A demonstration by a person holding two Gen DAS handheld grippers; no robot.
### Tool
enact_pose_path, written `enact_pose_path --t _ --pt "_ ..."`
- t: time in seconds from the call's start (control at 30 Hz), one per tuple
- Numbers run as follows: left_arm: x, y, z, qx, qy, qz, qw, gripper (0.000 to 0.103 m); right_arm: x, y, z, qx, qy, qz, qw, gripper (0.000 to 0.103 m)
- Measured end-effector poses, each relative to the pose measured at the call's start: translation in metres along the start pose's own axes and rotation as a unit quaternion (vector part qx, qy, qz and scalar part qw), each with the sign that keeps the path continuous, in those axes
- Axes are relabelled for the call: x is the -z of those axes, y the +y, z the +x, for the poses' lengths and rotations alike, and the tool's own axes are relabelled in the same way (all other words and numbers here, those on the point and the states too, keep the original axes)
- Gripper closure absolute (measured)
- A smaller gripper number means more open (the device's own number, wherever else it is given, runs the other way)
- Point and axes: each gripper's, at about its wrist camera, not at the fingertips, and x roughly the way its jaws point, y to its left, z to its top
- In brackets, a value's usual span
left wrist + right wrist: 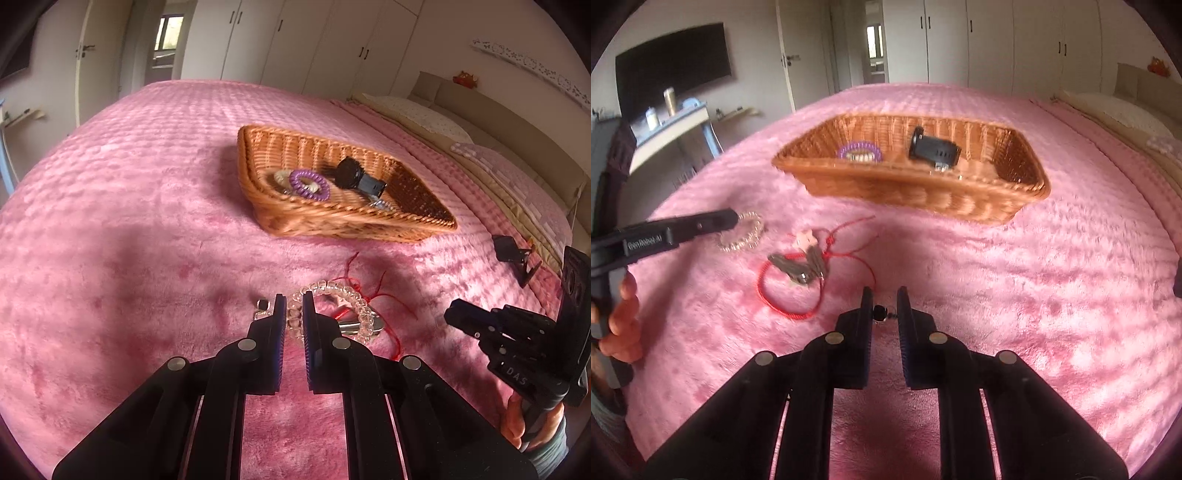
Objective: Organize jewelry
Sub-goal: 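Carry the bracelet and earring over the basket and open both tools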
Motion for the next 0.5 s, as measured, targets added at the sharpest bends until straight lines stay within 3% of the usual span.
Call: enact_pose_path --t 0.33,0.5 --pt "-0.008 -0.015 -0.029 0.017 -0.043 0.011 0.9989 0.096 -0.018 -0.026 -0.021 -0.053 -0.033 0.064 0.996 0.092" --pt "-0.018 -0.021 -0.04 0.017 -0.06 0.017 0.9979 0.096 -0.038 -0.041 -0.04 -0.046 -0.068 0.087 0.993 0.092"
